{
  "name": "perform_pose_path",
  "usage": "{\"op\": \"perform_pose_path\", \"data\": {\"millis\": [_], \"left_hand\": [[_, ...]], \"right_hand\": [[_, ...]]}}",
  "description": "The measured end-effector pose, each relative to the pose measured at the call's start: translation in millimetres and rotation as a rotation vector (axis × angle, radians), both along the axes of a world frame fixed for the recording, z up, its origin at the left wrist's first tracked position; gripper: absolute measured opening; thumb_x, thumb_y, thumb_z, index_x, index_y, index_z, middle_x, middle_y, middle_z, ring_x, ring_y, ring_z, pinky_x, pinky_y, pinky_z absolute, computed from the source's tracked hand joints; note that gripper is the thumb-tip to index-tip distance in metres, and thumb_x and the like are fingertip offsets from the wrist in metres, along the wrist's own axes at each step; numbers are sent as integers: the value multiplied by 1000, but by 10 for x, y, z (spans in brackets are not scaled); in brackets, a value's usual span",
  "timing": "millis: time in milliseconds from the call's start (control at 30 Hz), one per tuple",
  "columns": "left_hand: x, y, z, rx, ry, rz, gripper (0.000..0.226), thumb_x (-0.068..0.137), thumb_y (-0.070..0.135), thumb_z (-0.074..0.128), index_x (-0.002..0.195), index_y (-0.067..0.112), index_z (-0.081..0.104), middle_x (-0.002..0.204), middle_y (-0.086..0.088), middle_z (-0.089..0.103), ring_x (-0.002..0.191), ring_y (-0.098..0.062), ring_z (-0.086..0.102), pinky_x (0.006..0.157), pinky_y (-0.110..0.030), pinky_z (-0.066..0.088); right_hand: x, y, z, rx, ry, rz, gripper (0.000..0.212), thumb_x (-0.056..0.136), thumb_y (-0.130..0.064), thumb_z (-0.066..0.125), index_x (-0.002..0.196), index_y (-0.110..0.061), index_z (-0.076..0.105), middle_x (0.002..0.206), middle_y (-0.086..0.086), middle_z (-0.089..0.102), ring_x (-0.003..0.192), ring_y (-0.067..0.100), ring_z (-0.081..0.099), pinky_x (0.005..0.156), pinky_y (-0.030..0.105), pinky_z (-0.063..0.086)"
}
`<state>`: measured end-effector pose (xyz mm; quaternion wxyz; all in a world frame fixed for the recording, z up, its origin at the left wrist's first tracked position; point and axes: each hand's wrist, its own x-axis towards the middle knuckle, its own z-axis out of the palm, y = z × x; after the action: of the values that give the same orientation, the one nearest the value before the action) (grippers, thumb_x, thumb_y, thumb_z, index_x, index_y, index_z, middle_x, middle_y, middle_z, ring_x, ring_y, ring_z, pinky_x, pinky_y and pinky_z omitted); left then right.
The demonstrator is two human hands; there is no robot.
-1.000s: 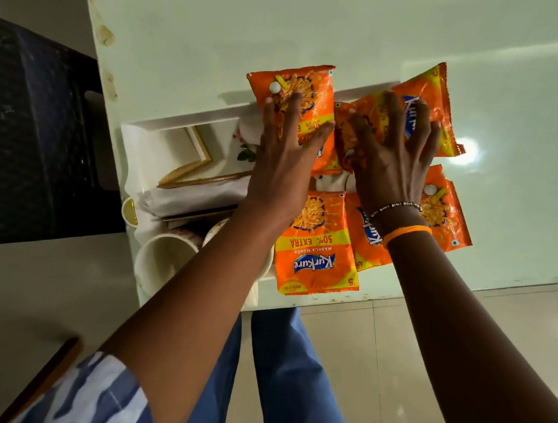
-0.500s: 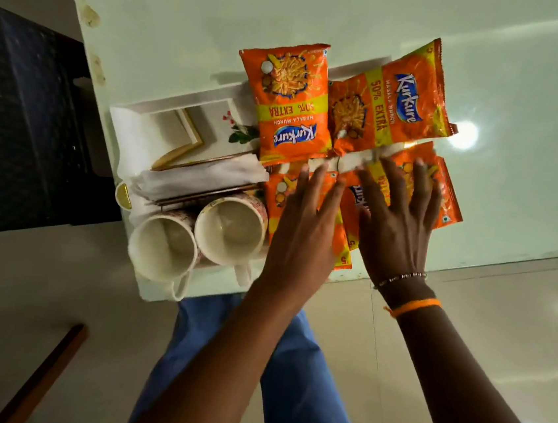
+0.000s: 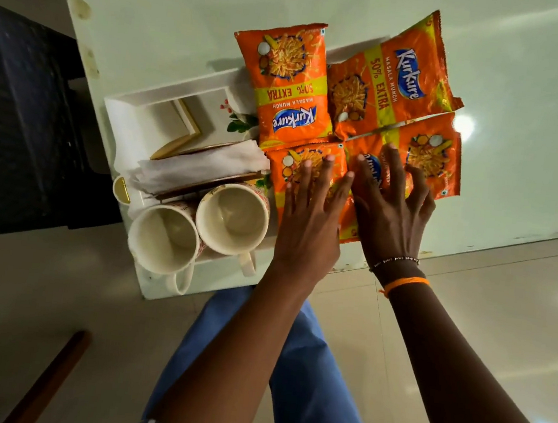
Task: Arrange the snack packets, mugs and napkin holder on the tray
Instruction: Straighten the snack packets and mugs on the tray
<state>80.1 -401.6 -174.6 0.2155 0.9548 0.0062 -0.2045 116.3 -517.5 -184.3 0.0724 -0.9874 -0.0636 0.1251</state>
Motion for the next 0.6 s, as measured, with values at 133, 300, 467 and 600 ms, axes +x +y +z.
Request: {"op": "perform_pose_path", "data": {"millis": [133, 300, 467, 600], "left_hand": [[-115, 68, 24, -19, -14, -2, 74, 92, 27, 48, 147, 26, -1, 159, -7, -7, 144, -31, -14, 117, -43, -2], [-432, 137, 251, -250, -116, 56, 57, 90, 18, 50, 143, 16, 28, 152, -9, 30, 144, -29, 16, 113, -36, 20], [-994, 251, 415, -518, -7, 381, 32, 86, 6, 52, 115, 19, 57, 112, 4, 60, 106, -8, 53, 87, -5, 35], [-1278, 490, 372, -874, 382, 1081, 25, 90, -3, 44, 82, 16, 60, 81, 0, 63, 71, -8, 64, 68, -13, 48]], "right_hand": [[-74, 24, 31, 6, 8, -14, 52, 87, -39, 50, 137, -32, 38, 151, 11, 33, 129, 46, 34, 98, 60, 32], [-163, 49, 185, 30, -83, -99, 46, 89, -30, 43, 134, -27, 44, 148, 12, 36, 130, 43, 33, 99, 53, 33], [-382, 87, 313, 311, -175, -517, 39, 83, -2, 54, 121, -11, 53, 128, 21, 45, 114, 37, 42, 90, 25, 28], [-460, 118, 357, 604, -157, -1013, 35, 85, 6, 48, 119, -3, 48, 114, 15, 41, 94, 14, 52, 87, 20, 40]]}}
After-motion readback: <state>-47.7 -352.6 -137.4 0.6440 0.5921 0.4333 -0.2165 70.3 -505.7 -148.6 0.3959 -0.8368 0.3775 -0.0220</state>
